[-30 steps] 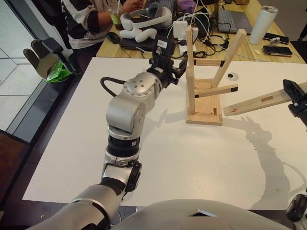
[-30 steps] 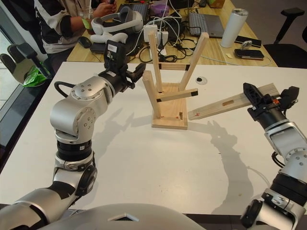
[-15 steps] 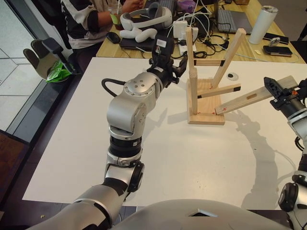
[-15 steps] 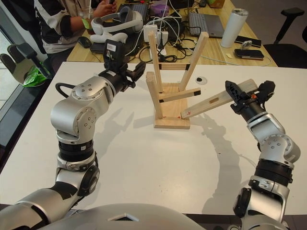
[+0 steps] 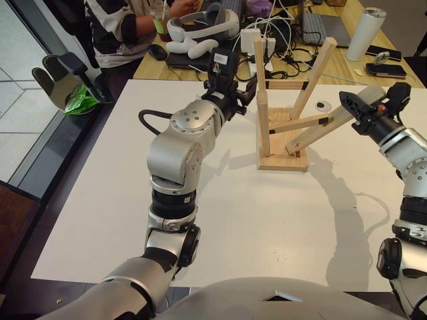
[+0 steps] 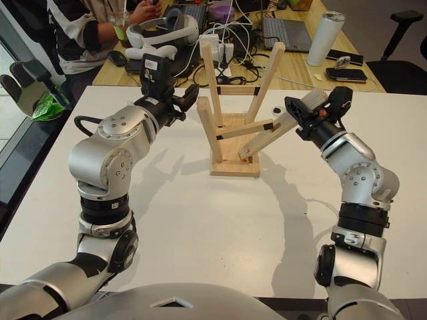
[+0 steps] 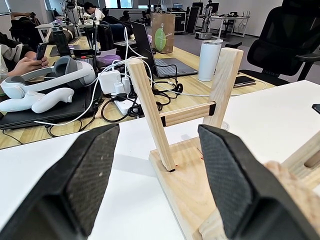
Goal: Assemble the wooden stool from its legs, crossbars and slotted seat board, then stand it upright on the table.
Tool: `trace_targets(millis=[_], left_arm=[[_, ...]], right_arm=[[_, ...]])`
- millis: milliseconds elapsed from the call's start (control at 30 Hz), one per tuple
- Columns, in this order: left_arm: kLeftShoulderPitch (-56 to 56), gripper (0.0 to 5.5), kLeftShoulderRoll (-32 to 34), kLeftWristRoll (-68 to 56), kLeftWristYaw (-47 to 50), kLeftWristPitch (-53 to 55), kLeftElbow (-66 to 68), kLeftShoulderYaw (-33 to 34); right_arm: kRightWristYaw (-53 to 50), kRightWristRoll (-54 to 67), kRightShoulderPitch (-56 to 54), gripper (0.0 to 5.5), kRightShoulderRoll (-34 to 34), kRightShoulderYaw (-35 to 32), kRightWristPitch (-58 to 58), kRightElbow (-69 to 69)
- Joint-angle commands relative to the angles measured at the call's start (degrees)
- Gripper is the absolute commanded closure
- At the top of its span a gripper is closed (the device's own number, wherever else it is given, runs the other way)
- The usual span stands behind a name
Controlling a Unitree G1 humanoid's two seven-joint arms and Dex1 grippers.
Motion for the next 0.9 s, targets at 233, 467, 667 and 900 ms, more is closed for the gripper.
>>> trace_targets(millis=[233,467,667,900], left_arm=[[1.33,2.59,-0.35,0.48,2.04,-0.38,-0.98,0.74],[1.63,2.59,-1.55,1.05,5.26,-1.36,-1.64,3.51],[1.16,2.59,-4.18,1.87,10.0,-5.71,-1.44,7.32],[2.21,2.59,-4.72,2.11,11.57,-7.4,-1.92,7.69]], right_arm=[[-0.21,-2.83,-1.79,4.53,-2.84,-0.55,2.04,-1.72],[-2.29,-1.73,1.47,4.53,-4.28,-4.72,5.62,-4.72],[-5.5,1.23,1.91,4.53,-0.43,-8.02,6.45,-7.98],[-6.76,2.6,7.12,4.53,0.62,-11.0,7.48,-8.21]])
